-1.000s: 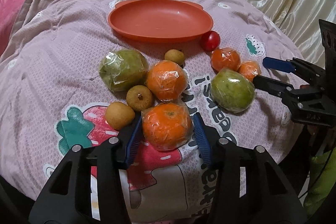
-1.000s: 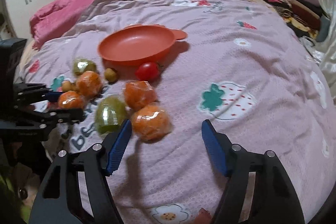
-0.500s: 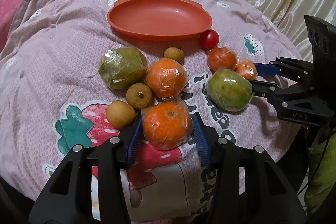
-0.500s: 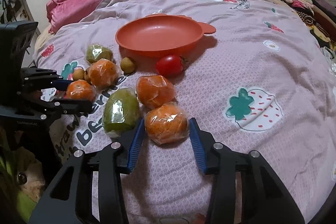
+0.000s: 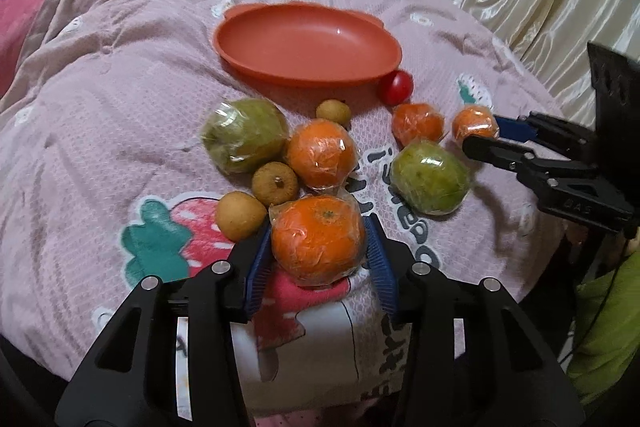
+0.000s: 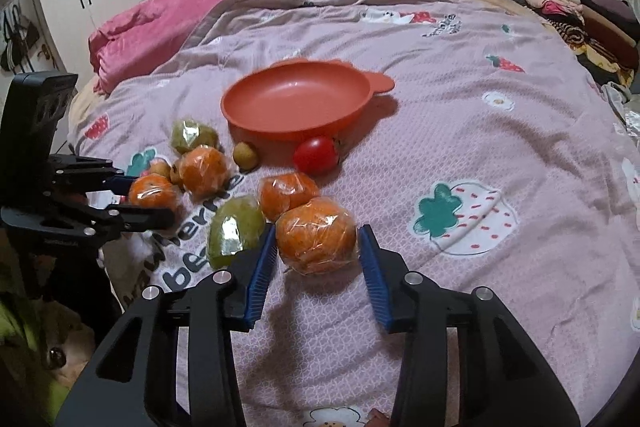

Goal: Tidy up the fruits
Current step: 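Lift the mandarin with the left tool while the right tool carries its mandarin over the plate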

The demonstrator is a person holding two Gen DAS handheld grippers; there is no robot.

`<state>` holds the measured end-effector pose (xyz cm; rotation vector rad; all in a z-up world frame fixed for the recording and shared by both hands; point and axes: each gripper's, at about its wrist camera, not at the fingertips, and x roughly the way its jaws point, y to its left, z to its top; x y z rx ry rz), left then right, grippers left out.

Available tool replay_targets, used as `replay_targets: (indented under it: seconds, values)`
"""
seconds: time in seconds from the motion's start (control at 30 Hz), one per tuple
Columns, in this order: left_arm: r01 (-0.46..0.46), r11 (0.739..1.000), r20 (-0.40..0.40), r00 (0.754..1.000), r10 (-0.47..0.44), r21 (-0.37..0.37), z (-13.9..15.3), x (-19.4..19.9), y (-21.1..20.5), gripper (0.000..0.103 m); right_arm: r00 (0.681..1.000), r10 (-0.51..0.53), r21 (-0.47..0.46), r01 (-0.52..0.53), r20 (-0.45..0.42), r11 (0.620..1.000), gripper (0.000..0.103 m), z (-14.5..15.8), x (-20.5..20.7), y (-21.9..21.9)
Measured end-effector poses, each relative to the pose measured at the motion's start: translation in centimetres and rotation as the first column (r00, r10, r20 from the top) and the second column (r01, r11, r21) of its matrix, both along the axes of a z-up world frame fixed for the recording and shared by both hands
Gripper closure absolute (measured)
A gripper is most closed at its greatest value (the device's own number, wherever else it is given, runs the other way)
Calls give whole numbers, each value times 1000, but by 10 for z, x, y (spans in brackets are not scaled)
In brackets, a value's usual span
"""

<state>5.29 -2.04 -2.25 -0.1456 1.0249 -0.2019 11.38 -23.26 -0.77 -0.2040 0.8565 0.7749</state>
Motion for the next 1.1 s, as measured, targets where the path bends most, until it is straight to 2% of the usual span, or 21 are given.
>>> replay_targets:
  seconds: [0.17,0.27,0.43,0.57,0.73,0.97,1.1]
  values:
    - [-18,999,40,999,19,-41,25,2,14,67,1000,-10,22,10,1,1000,63,6,4,2]
    - [-41,999,67,997,43,-31,35,9,24,67,1000,-12,37,12,2,999,63,11,7,6]
    - [-72,996,82,994,77,-52,50,31,44,67,1000,-12,56,11,12,998,63,21,13,15]
    - [-72,997,103,992,76,-40,59,52,49,67,1000,-6,66,5,17,998,63,28,19,25]
    - [-55,998,91,994,57,-21,58,77,49,67,1000,-1,60,0,18,998,63,33,29,38]
    - [-16,999,37,999,17,-30,45,117,40,67,1000,-7,44,7,5,999,63,31,49,51]
    - [7,1000,10,1000,-6,-9,37,135,33,67,1000,2,14,-2,2,1000,63,27,59,60]
